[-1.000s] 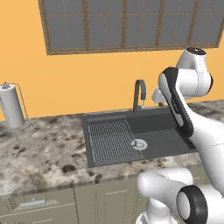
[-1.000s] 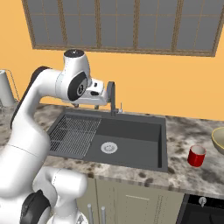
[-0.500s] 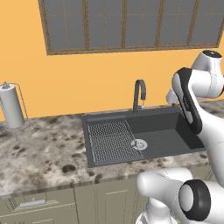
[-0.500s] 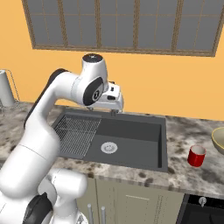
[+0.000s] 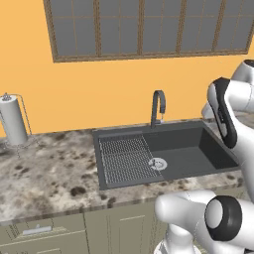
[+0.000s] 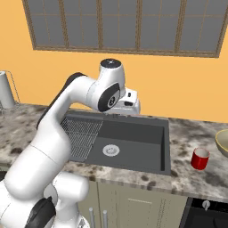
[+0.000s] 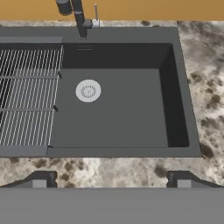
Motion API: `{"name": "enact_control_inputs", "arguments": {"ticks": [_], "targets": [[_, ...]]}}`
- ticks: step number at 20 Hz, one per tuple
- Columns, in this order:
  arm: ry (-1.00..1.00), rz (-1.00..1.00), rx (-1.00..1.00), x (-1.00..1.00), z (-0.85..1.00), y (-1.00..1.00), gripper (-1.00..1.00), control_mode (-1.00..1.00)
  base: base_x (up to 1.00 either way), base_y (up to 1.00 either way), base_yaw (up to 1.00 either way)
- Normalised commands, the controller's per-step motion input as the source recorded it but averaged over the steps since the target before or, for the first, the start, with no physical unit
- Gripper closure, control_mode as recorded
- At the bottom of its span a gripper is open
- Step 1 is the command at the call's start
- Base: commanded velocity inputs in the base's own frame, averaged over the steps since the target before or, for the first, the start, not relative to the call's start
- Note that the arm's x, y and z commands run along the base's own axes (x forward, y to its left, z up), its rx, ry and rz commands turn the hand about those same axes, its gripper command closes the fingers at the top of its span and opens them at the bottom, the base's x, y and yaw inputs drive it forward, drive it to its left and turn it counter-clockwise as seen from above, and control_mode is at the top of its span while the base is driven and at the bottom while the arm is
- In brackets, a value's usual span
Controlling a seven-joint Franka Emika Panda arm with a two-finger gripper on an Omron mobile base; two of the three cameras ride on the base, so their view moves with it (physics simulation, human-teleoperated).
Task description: Pick the mug and place it in the sink. Pick the bowl and place it in the open cabinet and then close the cabinet.
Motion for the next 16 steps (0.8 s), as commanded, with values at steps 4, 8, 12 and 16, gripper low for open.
{"name": "enact_control_inputs", "arguments": {"ticks": [4, 8, 12, 16], "targets": [[0.00, -0.12, -0.04, 0.00, -0.13, -0.49, -1.00, -1.00, 0.00, 0.00, 0.00], [0.00, -0.12, -0.03, 0.00, -0.14, -0.50, -1.00, -1.00, 0.00, 0.00, 0.00], [0.00, -0.12, -0.02, 0.00, -0.17, -0.41, -1.00, -1.00, 0.00, 0.00, 0.00], [0.00, -0.14, 0.00, 0.00, -0.11, -0.15, -1.00, -1.00, 0.00, 0.00, 0.00]]}}
